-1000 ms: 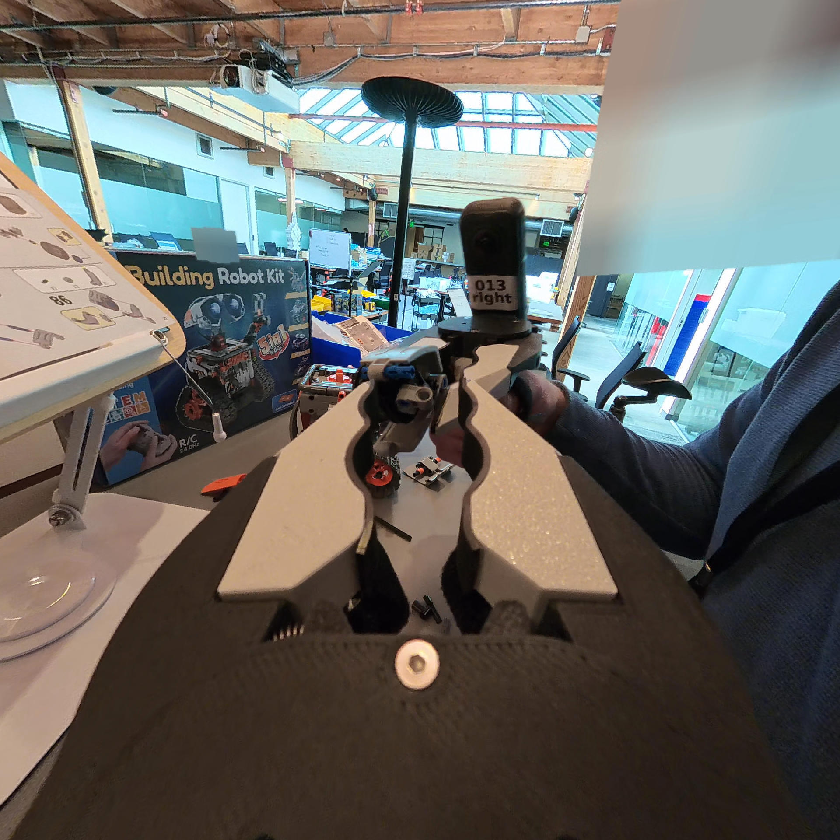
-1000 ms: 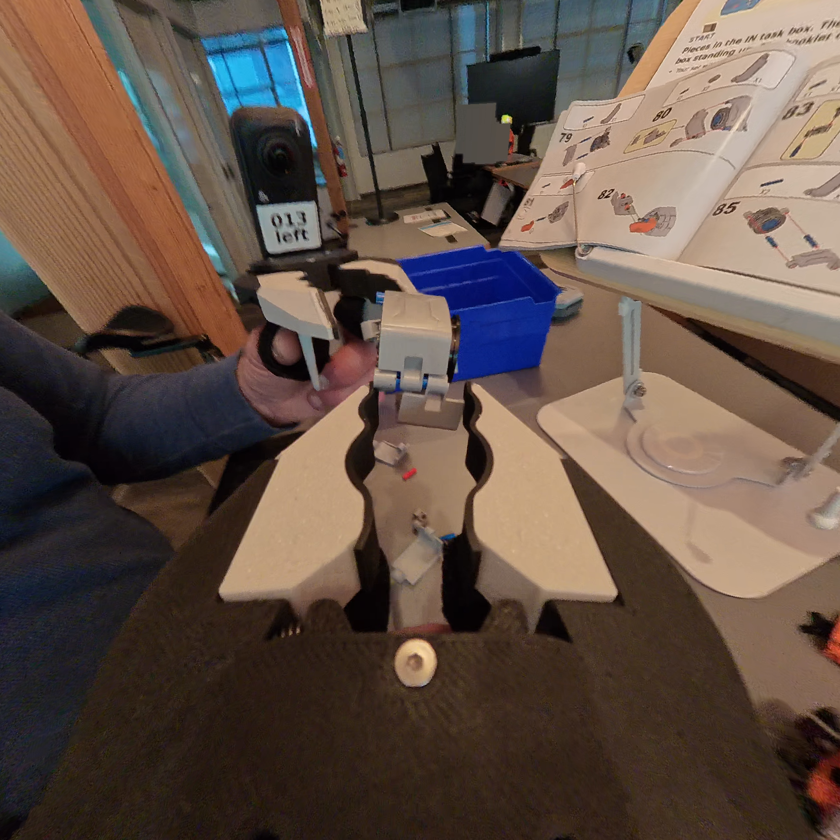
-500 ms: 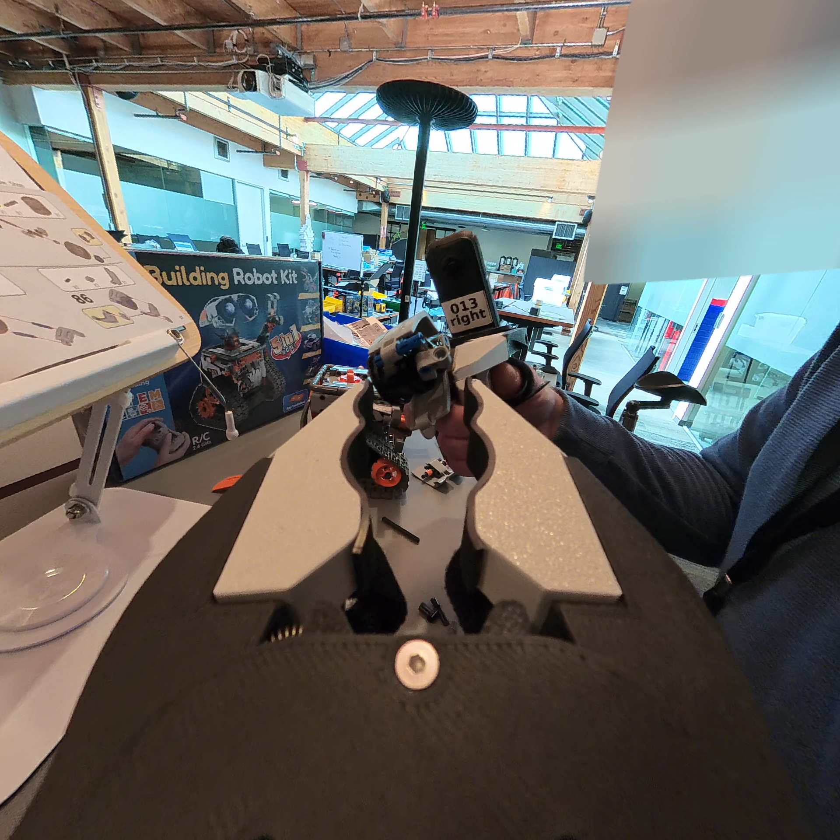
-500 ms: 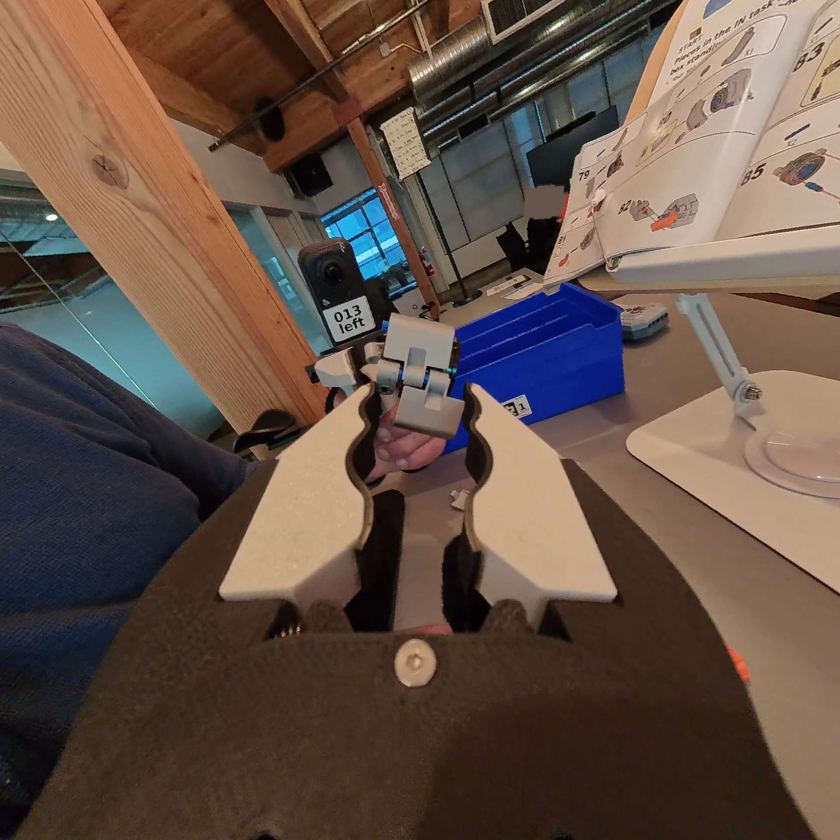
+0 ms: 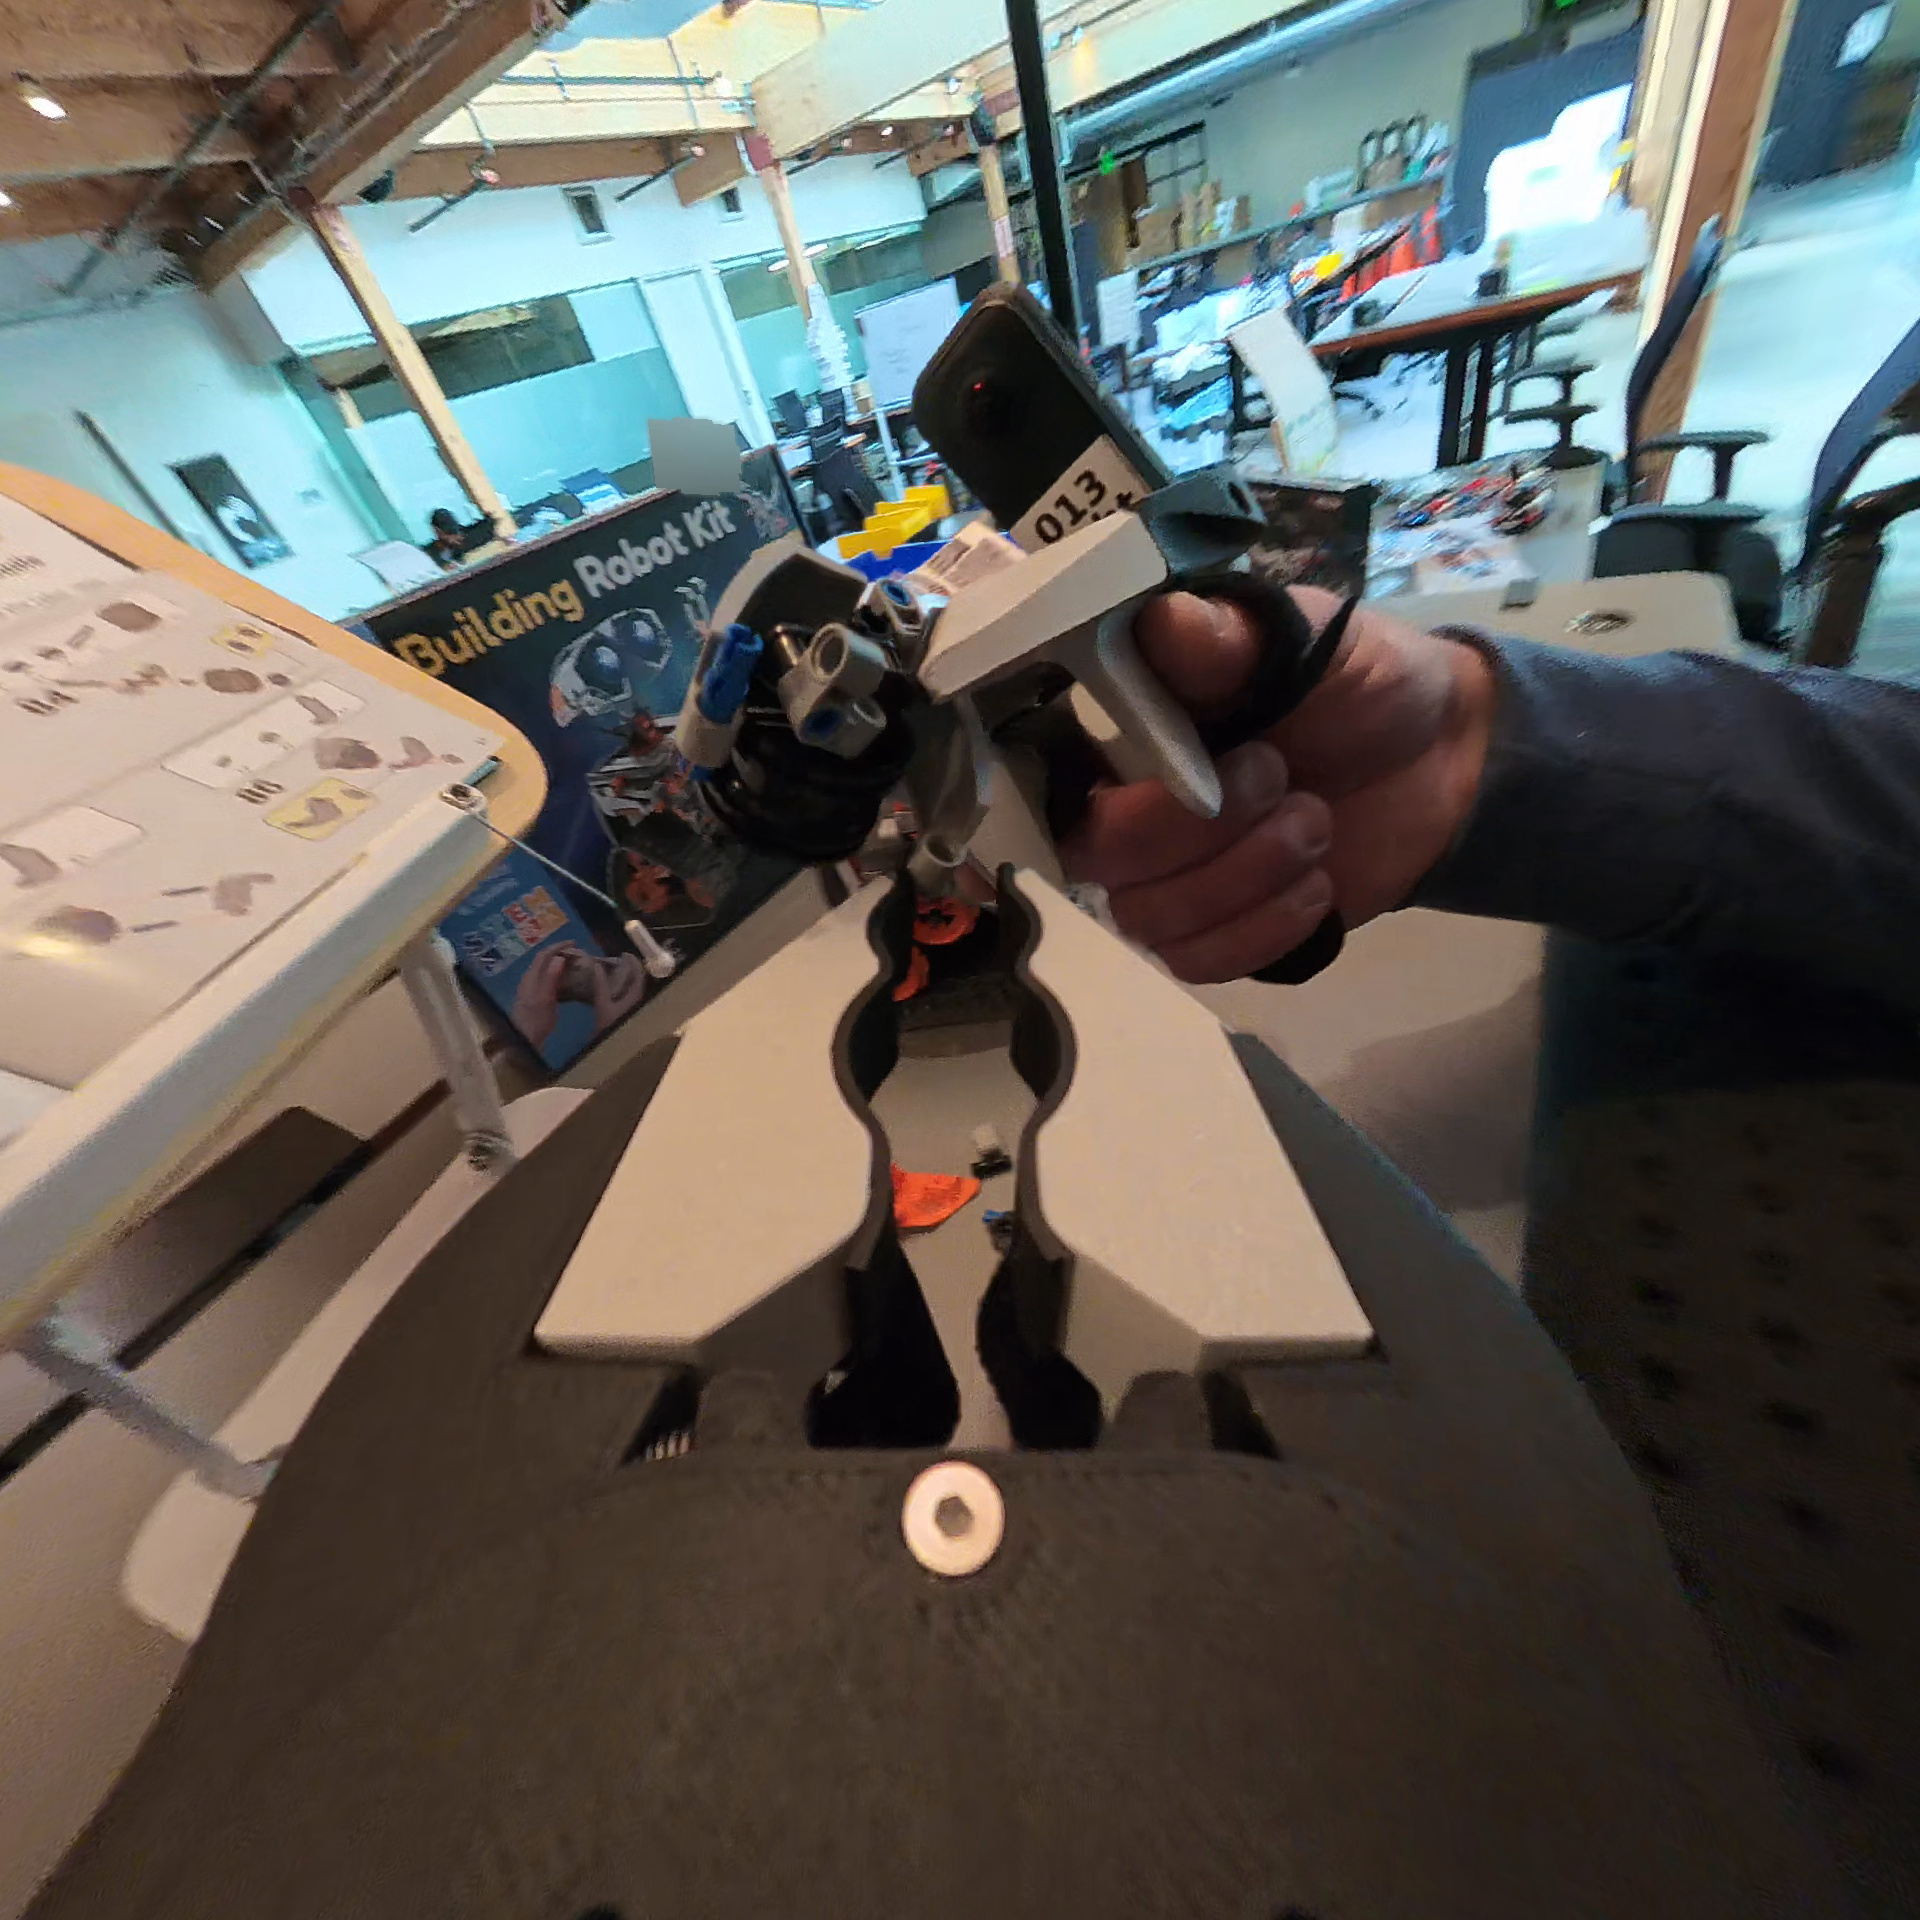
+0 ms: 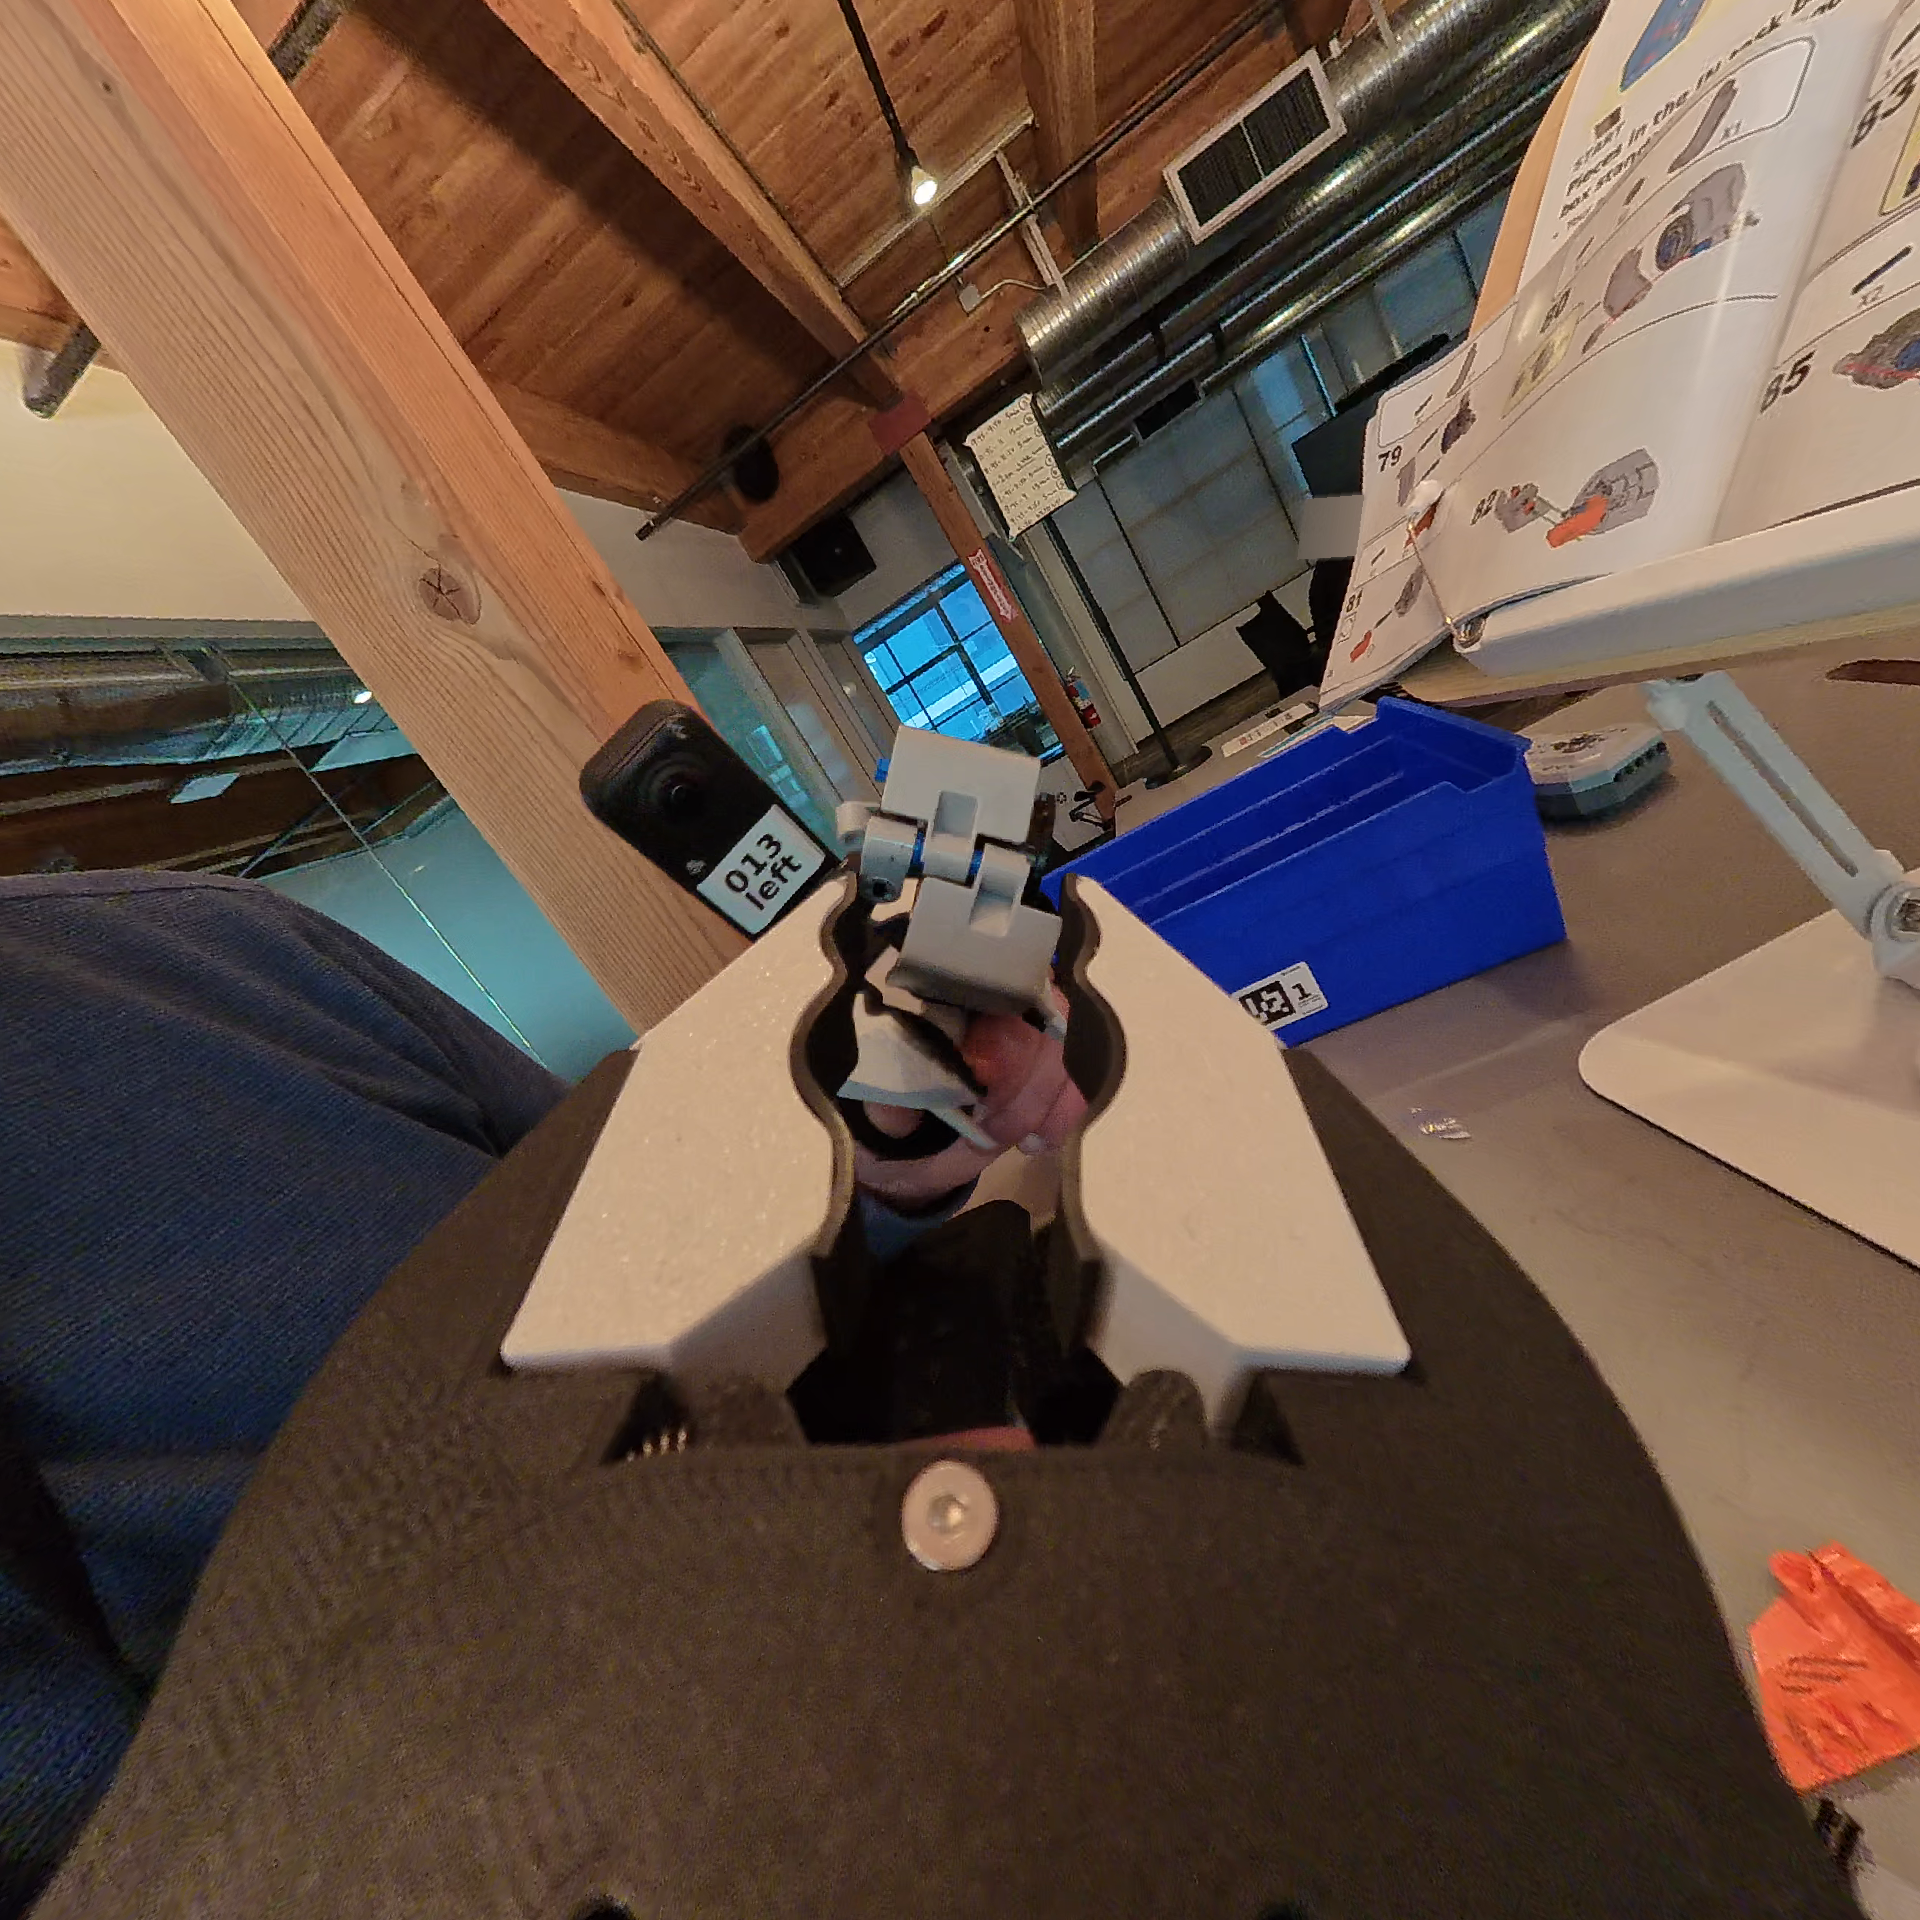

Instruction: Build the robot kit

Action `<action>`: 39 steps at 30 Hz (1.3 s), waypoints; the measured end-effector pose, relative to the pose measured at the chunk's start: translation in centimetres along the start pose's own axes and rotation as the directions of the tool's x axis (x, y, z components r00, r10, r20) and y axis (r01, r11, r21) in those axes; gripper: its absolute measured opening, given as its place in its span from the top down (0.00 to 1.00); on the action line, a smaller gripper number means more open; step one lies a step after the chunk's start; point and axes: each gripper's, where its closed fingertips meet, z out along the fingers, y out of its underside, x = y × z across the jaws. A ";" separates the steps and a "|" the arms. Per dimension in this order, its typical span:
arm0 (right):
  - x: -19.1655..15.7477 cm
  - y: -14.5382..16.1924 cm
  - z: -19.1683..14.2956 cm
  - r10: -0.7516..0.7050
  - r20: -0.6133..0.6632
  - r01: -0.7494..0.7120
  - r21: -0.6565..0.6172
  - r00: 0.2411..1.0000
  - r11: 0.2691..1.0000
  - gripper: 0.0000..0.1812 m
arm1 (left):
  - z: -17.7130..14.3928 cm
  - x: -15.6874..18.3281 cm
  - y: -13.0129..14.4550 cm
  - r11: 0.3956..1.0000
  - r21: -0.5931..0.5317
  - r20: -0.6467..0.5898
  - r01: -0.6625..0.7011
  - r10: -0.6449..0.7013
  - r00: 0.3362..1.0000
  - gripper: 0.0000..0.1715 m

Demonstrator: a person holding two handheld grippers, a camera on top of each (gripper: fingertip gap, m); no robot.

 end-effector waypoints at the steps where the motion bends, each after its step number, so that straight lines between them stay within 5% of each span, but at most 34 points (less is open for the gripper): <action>1: -0.1 0.0 0.0 0.000 0.004 0.000 0.001 1.000 1.000 0.81 | 0.0 -0.1 0.0 1.000 -0.004 0.015 -0.022 0.022 1.000 0.96; 11: -0.3 -0.1 0.0 -0.065 -0.017 0.065 -0.007 0.998 0.998 0.81 | -0.1 -0.1 -0.1 0.999 -0.013 0.000 -0.047 0.047 0.999 1.00; 19: -0.5 0.8 0.1 -0.151 -0.035 0.147 -0.099 0.988 0.984 0.77 | -0.1 0.6 1.7 0.956 -0.183 -0.054 -0.230 0.224 0.973 1.00; 39: -0.1 -0.5 -0.7 -0.082 -0.037 0.082 -0.010 0.996 0.997 0.82 | -0.4 -0.1 1.5 0.966 -0.173 -0.071 -0.193 0.183 0.980 1.00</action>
